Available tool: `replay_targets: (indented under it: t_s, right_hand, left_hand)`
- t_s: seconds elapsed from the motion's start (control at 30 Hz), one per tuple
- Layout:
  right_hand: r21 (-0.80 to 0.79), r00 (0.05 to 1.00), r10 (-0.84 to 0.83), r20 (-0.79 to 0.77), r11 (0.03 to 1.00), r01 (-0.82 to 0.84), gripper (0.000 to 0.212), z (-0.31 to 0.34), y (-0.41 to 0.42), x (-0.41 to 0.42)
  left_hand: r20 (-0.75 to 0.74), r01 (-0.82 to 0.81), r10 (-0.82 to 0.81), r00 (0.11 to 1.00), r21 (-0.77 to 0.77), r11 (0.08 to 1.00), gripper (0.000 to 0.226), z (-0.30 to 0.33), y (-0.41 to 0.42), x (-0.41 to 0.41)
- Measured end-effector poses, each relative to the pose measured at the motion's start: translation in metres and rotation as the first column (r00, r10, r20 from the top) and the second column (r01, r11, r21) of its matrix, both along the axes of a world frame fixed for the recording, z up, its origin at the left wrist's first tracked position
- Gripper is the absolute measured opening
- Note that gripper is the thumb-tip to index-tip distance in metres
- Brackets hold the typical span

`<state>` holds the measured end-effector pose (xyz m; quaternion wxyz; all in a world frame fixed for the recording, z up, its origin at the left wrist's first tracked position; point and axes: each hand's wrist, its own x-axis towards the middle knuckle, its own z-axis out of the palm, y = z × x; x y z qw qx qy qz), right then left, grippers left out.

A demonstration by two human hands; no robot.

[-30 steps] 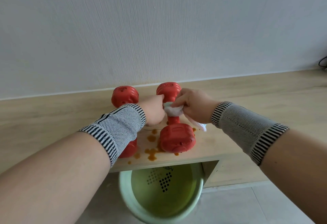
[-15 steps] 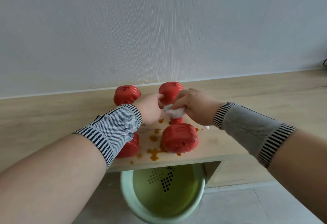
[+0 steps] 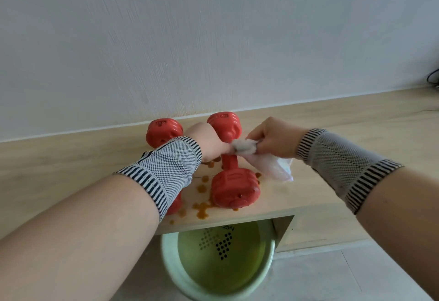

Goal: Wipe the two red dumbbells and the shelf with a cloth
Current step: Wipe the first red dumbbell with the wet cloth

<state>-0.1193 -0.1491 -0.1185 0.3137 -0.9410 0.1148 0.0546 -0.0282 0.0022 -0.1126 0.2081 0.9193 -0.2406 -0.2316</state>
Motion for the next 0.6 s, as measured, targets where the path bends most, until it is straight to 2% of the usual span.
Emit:
replay_targets:
  t_s: [0.13, 0.2, 0.4, 0.6]
  right_hand:
    - [0.043, 0.985, -0.133, 0.114, 0.991, 0.129, 0.022, 0.002, -0.019, -0.012]
    - [0.042, 0.977, -0.152, 0.152, 0.988, 0.148, 0.022, 0.002, -0.024, -0.013]
    - [0.053, 0.967, -0.135, 0.217, 0.991, 0.126, 0.020, -0.004, -0.021, -0.011]
    - [0.021, 0.967, -0.098, 0.234, 0.995, 0.095, 0.025, -0.004, -0.006, -0.001]
  left_hand:
    - [0.032, 0.023, -0.028, 0.999, 0.130, 0.991, 0.045, -0.002, -0.014, -0.003]
    - [0.007, -0.004, 0.003, 1.000, 0.136, 0.991, 0.047, -0.003, -0.017, -0.003]
    - [-0.290, -0.234, 0.194, 0.937, -0.112, 0.966, 0.033, -0.011, -0.016, -0.001]
    - [-0.497, -0.353, 0.207, 0.842, -0.220, 0.909, 0.020, -0.012, -0.012, 0.000]
